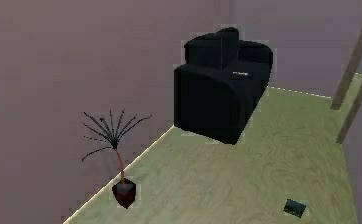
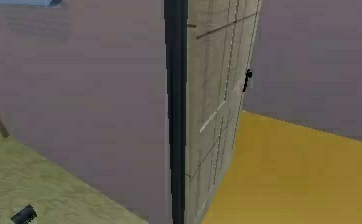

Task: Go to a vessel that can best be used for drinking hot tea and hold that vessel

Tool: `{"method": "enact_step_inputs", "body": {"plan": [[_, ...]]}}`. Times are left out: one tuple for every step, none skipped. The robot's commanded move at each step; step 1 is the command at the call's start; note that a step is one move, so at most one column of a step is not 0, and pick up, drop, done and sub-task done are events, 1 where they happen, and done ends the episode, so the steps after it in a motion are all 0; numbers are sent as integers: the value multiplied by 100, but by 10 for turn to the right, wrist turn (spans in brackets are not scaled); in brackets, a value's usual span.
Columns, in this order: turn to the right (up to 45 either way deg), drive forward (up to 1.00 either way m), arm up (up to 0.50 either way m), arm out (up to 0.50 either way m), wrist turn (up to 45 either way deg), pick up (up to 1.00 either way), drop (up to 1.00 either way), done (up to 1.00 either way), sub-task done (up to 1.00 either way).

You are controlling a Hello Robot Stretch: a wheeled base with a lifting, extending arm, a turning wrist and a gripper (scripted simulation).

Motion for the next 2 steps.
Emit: {"method": "enact_step_inputs", "body": {"plan": [[120,0,0,0,0,0,0,0,0],[0,100,0,0,0,0,0,0,0]]}}
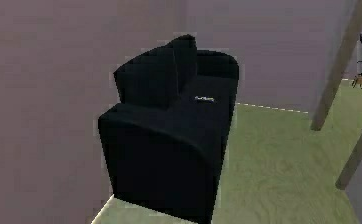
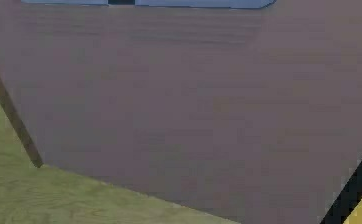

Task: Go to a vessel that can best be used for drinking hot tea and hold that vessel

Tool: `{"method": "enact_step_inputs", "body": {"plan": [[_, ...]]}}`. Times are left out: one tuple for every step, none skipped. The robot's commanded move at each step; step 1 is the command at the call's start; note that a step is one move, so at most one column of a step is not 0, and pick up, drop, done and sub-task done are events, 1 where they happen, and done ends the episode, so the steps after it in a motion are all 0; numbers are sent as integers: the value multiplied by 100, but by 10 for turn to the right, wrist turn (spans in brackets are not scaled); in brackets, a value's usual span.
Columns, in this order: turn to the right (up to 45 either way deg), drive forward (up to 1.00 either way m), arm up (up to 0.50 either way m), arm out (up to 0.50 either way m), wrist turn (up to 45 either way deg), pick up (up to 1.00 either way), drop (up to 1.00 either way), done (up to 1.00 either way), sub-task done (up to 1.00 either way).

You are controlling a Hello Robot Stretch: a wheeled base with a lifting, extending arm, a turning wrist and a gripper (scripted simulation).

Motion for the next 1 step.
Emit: {"method": "enact_step_inputs", "body": {"plan": [[240,0,0,0,0,0,0,0,0]]}}
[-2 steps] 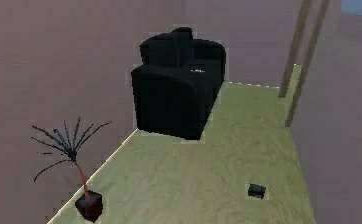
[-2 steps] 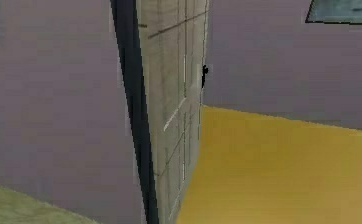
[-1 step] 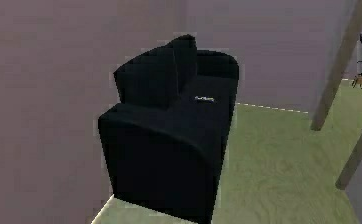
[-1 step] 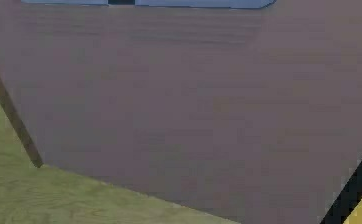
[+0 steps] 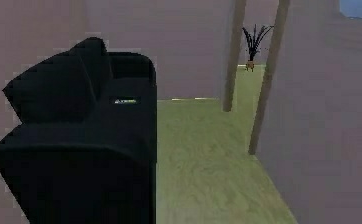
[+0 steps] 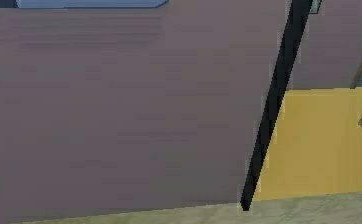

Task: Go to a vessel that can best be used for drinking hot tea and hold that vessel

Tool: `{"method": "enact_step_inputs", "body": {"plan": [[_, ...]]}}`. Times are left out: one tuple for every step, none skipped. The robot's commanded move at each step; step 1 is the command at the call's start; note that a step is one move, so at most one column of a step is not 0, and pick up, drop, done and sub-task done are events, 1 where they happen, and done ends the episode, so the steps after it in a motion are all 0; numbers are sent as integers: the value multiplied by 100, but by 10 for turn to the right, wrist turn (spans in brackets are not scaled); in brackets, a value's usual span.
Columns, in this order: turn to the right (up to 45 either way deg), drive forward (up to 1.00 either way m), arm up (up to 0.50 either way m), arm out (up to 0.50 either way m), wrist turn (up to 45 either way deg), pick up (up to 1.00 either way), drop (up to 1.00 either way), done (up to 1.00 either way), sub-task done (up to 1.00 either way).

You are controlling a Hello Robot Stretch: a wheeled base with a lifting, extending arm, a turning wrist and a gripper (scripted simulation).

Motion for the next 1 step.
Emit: {"method": "enact_step_inputs", "body": {"plan": [[0,10,0,0,0,0,0,0,0]]}}
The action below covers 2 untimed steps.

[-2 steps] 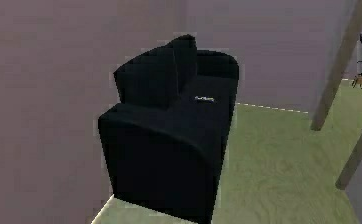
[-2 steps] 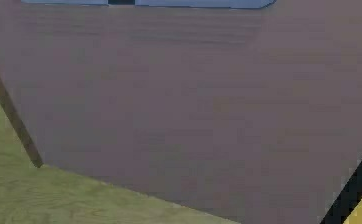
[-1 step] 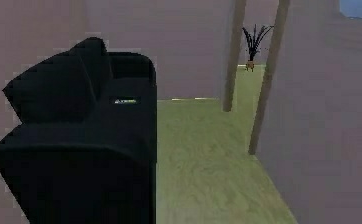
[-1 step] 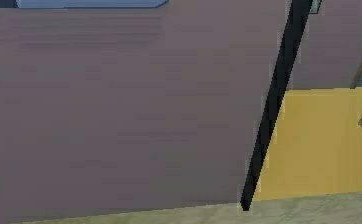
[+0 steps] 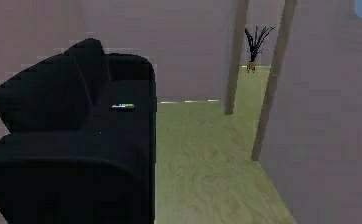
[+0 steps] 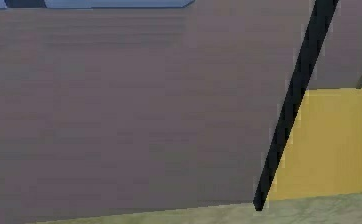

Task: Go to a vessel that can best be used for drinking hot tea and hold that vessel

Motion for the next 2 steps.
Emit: {"method": "enact_step_inputs", "body": {"plan": [[-30,0,0,0,0,0,0,0,0],[0,45,0,0,0,0,0,0,0]]}}
